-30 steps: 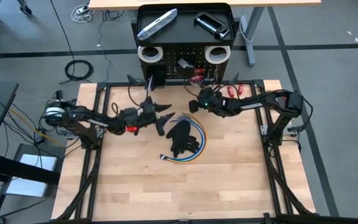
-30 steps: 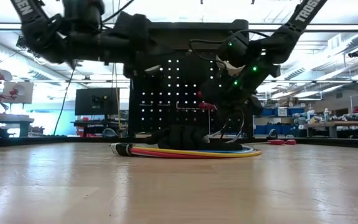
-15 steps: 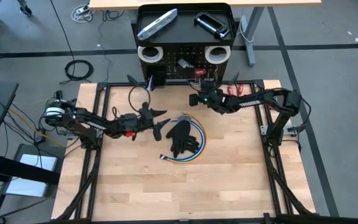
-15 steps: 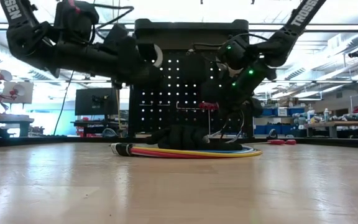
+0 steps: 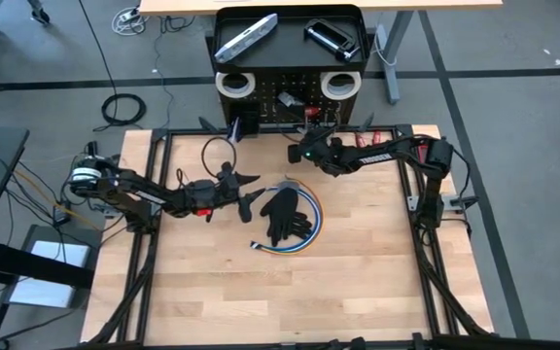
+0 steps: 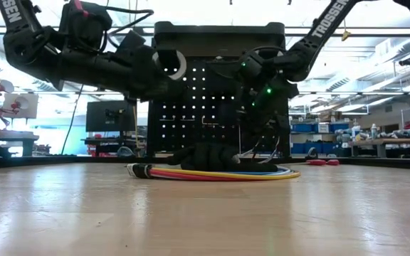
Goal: Hang tools onto peg board
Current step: Hang the red allen wrench on the peg board
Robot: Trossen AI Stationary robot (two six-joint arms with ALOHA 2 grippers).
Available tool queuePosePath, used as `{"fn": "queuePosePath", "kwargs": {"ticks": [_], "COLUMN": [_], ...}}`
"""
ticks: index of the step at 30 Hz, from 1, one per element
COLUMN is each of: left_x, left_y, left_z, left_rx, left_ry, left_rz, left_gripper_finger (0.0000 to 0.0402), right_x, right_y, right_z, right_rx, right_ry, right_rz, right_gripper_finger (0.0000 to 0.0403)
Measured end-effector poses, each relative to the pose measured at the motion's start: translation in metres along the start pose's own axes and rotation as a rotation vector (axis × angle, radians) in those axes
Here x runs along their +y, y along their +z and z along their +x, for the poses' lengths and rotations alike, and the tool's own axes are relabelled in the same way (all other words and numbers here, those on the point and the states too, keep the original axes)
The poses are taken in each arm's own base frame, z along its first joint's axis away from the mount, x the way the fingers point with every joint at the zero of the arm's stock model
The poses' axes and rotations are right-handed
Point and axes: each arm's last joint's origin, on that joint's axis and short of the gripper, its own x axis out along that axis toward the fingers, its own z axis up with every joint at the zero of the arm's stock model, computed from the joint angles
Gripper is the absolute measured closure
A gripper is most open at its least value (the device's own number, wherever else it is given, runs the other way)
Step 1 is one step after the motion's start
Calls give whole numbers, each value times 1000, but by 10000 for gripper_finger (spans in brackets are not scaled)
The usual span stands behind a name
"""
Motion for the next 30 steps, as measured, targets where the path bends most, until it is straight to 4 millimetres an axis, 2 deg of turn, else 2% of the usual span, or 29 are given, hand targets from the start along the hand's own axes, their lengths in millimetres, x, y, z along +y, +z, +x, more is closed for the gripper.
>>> {"fn": "queuePosePath", "kwargs": {"ticks": [7,15,19,30], "left_x": [0,0,0,1], "left_y": [-2,-3,-3,-3], "left_z": [0,0,0,0], "left_rx": [16,27,29,32], "left_ry": [4,12,16,31], "left_rz": [-12,-10,-9,-7], "left_gripper_finger": [195,195,195,195], "right_x": [-3,-13,-13,-13], "right_y": [-2,8,12,12], "right_z": [3,14,16,16], "right_rx": [11,55,60,71], "right_ry": [-17,20,72,81], "right_rz": [-9,5,6,4], "right_gripper_finger": [396,396,396,389]}}
